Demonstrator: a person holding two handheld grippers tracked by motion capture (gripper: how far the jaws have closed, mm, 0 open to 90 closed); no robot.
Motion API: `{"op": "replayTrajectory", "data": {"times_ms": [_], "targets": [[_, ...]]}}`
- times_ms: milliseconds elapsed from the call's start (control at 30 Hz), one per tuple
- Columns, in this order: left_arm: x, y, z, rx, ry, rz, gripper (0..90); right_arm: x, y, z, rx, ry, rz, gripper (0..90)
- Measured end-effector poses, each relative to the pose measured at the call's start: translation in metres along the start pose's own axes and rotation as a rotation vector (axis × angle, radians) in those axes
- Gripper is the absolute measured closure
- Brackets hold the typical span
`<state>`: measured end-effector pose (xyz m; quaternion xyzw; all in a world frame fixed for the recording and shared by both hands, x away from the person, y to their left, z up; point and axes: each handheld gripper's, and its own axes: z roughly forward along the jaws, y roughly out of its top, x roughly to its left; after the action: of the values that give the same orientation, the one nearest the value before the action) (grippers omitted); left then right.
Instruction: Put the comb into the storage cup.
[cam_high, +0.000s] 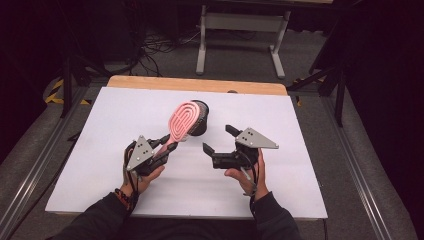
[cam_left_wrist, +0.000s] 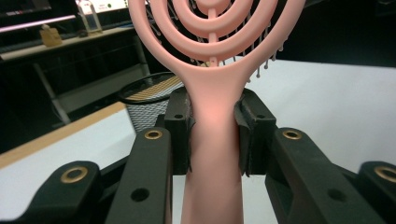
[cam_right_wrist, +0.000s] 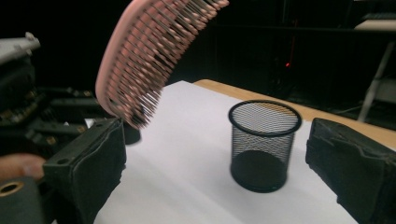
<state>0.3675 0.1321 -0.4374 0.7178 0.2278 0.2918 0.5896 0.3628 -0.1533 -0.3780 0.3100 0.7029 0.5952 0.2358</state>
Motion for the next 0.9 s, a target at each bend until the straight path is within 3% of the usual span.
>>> {"op": "replayTrajectory", "data": {"times_ms": [67, 233, 267, 300, 367, 467, 700, 733, 767, 900], "targets": [[-0.005, 0.0, 0.003, 0.013, 0.013, 0.017, 69.6, 0.004, 0.002, 0.004, 0.009, 0.009, -0.015, 5.9], [-0.012, -0.002, 0.008, 0.03, 0.025, 0.038, 69.6, 0.004, 0.005, 0.008, 0.005, 0.02, 0.038, 5.7], [-0.014, -0.002, 0.009, 0.03, 0.034, 0.05, 69.7, 0.004, 0.005, 0.008, 0.005, 0.02, 0.038, 5.7], [-0.017, -0.003, 0.012, 0.029, 0.048, 0.072, 69.6, 0.007, 0.007, 0.01, 0.006, 0.007, 0.008, 5.8], [-0.021, -0.005, 0.015, 0.03, 0.052, 0.084, 69.7, 0.008, 0.007, 0.011, 0.001, 0.034, 0.04, 5.8], [-0.027, -0.007, 0.019, 0.041, 0.062, 0.104, 69.7, 0.008, 0.008, 0.015, 0.0, 0.024, 0.041, 6.2], [-0.036, -0.01, 0.026, 0.043, 0.057, 0.113, 69.7, 0.007, 0.01, 0.017, -0.018, 0.012, 0.057, 7.1], [-0.038, -0.009, 0.027, 0.035, 0.059, 0.115, 69.7, 0.005, 0.012, 0.016, -0.027, 0.023, 0.09, 8.4], [-0.038, -0.008, 0.027, 0.031, 0.055, 0.114, 69.7, 0.005, 0.012, 0.015, -0.032, 0.014, 0.084, 9.3], [-0.045, -0.009, 0.029, 0.036, 0.058, 0.142, 69.7, 0.005, 0.013, 0.013, -0.036, 0.008, 0.091, 12.7]]}}
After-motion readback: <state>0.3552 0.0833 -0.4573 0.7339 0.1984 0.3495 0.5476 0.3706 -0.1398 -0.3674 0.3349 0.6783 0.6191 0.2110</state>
